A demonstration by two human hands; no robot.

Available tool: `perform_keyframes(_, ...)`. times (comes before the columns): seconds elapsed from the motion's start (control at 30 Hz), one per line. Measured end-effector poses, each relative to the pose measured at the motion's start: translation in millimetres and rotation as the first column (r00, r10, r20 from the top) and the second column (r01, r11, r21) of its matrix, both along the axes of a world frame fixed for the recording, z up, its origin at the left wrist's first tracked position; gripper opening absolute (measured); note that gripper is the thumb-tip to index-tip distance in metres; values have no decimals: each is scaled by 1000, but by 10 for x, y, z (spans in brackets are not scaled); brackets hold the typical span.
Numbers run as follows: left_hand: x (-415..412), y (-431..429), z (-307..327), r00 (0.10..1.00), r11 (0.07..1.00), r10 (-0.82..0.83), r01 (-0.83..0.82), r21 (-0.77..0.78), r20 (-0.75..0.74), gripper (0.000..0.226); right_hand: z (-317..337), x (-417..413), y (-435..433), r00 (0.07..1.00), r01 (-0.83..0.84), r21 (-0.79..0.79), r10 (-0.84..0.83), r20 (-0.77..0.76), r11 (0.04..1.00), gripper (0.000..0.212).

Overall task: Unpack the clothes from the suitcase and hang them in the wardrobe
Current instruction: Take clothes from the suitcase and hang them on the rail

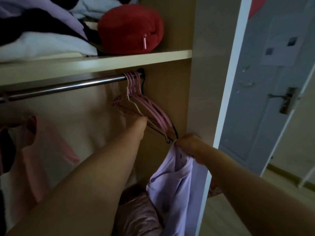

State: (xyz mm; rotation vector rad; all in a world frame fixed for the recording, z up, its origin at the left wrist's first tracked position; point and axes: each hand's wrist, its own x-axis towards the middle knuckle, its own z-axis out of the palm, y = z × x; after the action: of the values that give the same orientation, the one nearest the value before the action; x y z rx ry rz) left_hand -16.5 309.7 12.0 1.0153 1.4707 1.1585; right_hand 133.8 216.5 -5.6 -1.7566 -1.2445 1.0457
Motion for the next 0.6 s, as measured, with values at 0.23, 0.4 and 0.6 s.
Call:
perform_keyframes(0.23,-102,58,138,996,997,-61,64,-45,63,19,-108,-13,4,1000,-16,14,16,-6,1000,22)
perform_keyframes(0.4,-96,-23,300,994,998,-38,44,-54,104,17,-113,68,-174,996,-82,8,82,21,997,24)
perform_keyframes(0.6,9,-90,406,998,998,3,1,-61,68,20,-53,164,-221,997,-79,7,79,-3,997,23)
